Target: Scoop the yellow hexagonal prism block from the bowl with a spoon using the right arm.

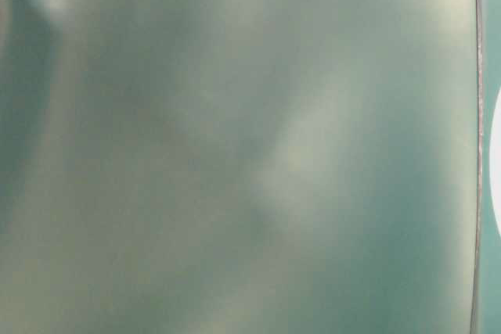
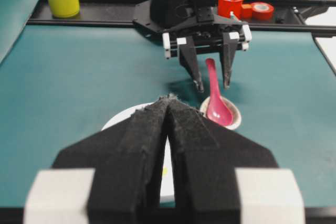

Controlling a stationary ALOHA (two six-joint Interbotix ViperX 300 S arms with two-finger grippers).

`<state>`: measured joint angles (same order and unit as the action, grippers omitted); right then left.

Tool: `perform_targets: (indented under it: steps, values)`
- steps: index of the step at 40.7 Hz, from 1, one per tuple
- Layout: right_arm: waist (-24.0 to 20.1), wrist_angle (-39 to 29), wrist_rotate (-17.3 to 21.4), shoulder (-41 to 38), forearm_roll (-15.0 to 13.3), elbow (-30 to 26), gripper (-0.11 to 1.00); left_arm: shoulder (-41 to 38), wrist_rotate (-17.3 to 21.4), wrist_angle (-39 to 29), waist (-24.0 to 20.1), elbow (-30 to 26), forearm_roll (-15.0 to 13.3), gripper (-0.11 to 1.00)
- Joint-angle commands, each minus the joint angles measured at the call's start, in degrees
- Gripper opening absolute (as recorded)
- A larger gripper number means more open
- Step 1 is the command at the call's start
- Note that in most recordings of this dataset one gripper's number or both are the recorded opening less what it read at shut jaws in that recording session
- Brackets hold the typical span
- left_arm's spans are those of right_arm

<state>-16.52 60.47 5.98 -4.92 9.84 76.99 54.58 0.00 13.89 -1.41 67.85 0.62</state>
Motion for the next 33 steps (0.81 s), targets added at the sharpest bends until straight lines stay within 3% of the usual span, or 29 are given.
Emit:
perform_targets:
  steps: [1,11,22,33]
  values:
    - [-0.4,0.4,-0.4,0.3,-0.2,-0.4,0.59,-0.4,0.1,0.4,-0.2,-0.9,0.2,-0.01]
    - [-0.4,0.0,-1.0,0.3,-0.2,-0.7,0.55,-0.4,0.1,0.5,-0.2,-1.0,0.2,-0.01]
    - [-0.4,-0.6,-1.0,0.3,-0.1,-0.7,0.41,-0.4,0.1,0.7,-0.2,-1.0,0.2,-0.01]
    - [-0.4,-0.6,-1.0,0.4,0.0,-0.7,0.40,-0.4,0.1,0.7,-0.2,-1.0,0.2,-0.01]
